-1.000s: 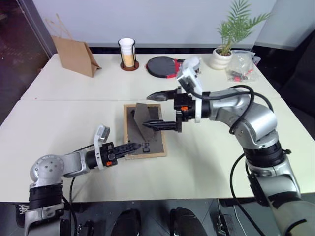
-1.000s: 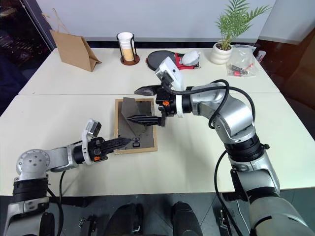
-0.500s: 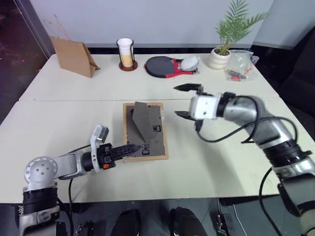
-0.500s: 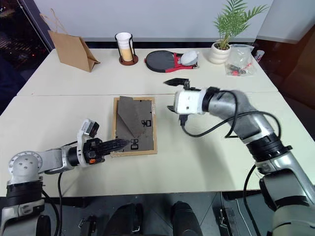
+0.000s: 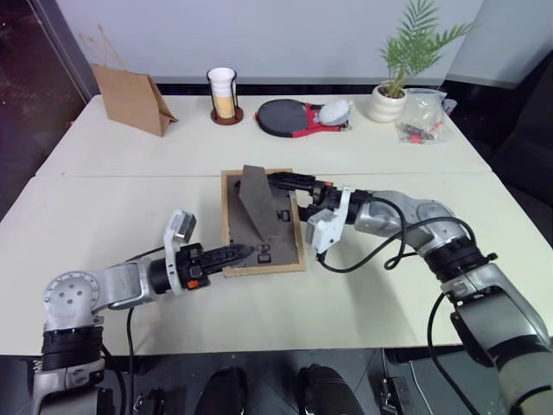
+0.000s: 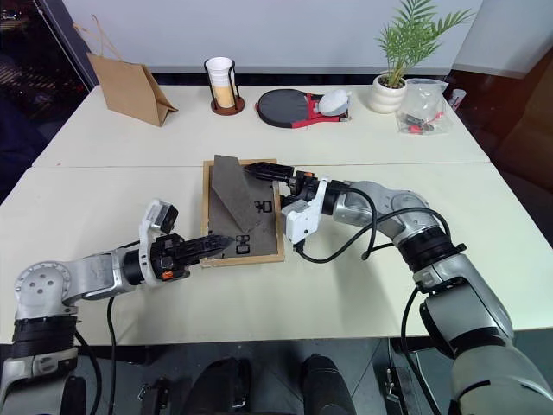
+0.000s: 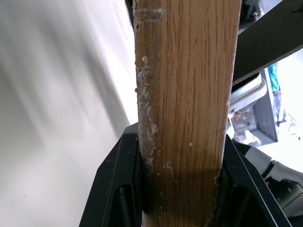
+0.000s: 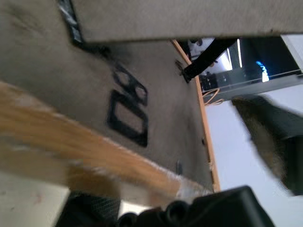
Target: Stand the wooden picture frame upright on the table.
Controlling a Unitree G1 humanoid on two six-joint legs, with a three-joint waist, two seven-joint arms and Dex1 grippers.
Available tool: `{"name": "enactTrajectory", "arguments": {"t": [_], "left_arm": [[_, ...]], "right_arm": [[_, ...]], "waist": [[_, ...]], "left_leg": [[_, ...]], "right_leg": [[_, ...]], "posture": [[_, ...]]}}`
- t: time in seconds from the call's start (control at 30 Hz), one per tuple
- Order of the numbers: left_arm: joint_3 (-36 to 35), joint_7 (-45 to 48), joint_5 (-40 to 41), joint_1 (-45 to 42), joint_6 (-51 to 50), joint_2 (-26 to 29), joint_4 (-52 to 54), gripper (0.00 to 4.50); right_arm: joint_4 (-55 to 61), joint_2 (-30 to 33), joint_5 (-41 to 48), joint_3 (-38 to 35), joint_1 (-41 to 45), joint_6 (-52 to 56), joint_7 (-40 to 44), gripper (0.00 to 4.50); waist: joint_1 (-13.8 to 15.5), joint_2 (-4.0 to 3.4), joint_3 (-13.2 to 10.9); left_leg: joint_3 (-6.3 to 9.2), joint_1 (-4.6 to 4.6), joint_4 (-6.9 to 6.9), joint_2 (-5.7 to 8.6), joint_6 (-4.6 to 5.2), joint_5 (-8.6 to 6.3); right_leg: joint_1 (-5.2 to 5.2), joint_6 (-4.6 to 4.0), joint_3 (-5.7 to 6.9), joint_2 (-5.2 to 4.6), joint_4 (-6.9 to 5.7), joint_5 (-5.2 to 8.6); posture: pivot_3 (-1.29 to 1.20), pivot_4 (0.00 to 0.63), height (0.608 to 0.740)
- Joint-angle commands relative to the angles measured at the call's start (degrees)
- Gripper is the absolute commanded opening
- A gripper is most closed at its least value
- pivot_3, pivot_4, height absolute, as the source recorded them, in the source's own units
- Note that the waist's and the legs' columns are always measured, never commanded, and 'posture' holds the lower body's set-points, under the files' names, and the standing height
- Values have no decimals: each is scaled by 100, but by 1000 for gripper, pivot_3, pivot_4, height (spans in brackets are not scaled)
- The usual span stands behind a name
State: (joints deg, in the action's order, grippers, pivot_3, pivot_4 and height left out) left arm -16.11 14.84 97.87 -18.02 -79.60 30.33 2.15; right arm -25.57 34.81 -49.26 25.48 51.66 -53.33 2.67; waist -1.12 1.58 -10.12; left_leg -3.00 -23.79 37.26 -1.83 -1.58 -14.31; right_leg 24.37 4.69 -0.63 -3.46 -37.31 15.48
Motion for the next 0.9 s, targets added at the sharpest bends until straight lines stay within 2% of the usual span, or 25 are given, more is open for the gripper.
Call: {"name": "enactTrajectory", "arguments": {"t": [0.03, 0.1, 0.17, 0.23, 0.3, 0.4, 0.47, 0.53, 0.63, 0.7, 0.8, 0.9], "left_arm": [[127, -143, 543, 22, 291, 150, 282, 1057], [232, -254, 726, 53, 439, 248, 332, 1057], [317, -347, 828, 85, 584, 350, 383, 1057], [337, -397, 705, 76, 720, 482, 412, 2087], [239, -238, 402, 58, 842, 684, 519, 2894], [32, 511, -597, 149, 1119, 1254, 875, 4450], [-86, 1529, -1807, 427, 1823, 1871, 1148, 4482], [-180, 2214, -2496, 593, 2318, 2288, 1176, 4482], [-249, 2969, -3526, 729, 3086, 2840, 994, 4482], [-188, 3258, -3983, 741, 3417, 2934, 905, 4482], [19, 3539, -4555, 759, 3766, 2892, 942, 4482], [320, 3687, -5138, 784, 4139, 2763, 941, 4482]], "right_arm": [[-60, -26, -19, -9, 202, -97, -145, 2103], [-95, -26, 5, 5, 224, -110, -161, 1349], [-111, -22, 38, 8, 235, -113, -144, 1245], [-146, -20, 240, -31, 225, -106, -9, 1244], [-212, -31, 650, -92, 214, -109, 283, 1243], [-341, -50, 1518, -108, 193, -96, 995, 1243], [-336, -155, 2787, -132, 74, 283, 1974, 1243], [-110, -247, 3919, -203, -71, 869, 2957, 1243], [596, -324, 5864, -362, -349, 2779, 4829, 1243], [862, -358, 6756, -480, -418, 4041, 5699, 1243], [661, -516, 7522, -699, -264, 5690, 6558, 1243], [-324, -796, 7543, -724, 90, 6433, 7312, 1243]], "waist": [[2, -1, 0], [-1, 0, 0], [2, 0, 0], [1, 3, 1], [0, 2, 0], [-11, 3, 0], [-41, 4, -1], [-67, 0, -3], [-90, -10, -9], [-89, -11, -10], [-81, -9, -9], [-84, -10, -9]], "left_leg": [[0, 0, 0, 0, 0, 0], [-1, 1, 1, 1, 0, 0], [2, 3, 2, 0, 1, 0], [2, 10, 1, 1, 2, 0], [0, 21, 1, 1, 5, -2], [-1, 25, 0, 2, 9, -4], [-1, 27, -3, -1, 9, -5], [-1, 36, -8, -4, 9, -4], [6, 43, -13, -13, 26, -14], [4, 42, -12, -12, 31, -17], [8, 47, -8, -12, 39, -22], [8, 48, -8, -10, 40, -23]], "right_leg": [[0, 0, 0, 0, 0, 0], [-1, 0, -1, -2, 0, 0], [-5, 0, 0, -1, 0, 0], [-12, 0, 0, -1, -2, 0], [-25, 0, 0, 1, 0, 0], [-28, -1, 0, 5, 0, 0], [-30, -1, 0, 23, 1, 1], [-40, -3, 1, 37, 8, 1], [-51, -4, 5, 35, 10, 2], [-51, -4, 7, 25, 10, 2], [-63, -4, 19, 12, 10, 2], [-62, -5, 21, 5, 10, 3]], "posture": [[0, 150, 740], [0, 150, 740], [0, 150, 740], [0, 150, 740], [0, 150, 740], [0, 150, 740], [0, 150, 740], [0, 150, 740], [0, 150, 740], [0, 150, 740], [0, 150, 740], [0, 150, 740]]}}
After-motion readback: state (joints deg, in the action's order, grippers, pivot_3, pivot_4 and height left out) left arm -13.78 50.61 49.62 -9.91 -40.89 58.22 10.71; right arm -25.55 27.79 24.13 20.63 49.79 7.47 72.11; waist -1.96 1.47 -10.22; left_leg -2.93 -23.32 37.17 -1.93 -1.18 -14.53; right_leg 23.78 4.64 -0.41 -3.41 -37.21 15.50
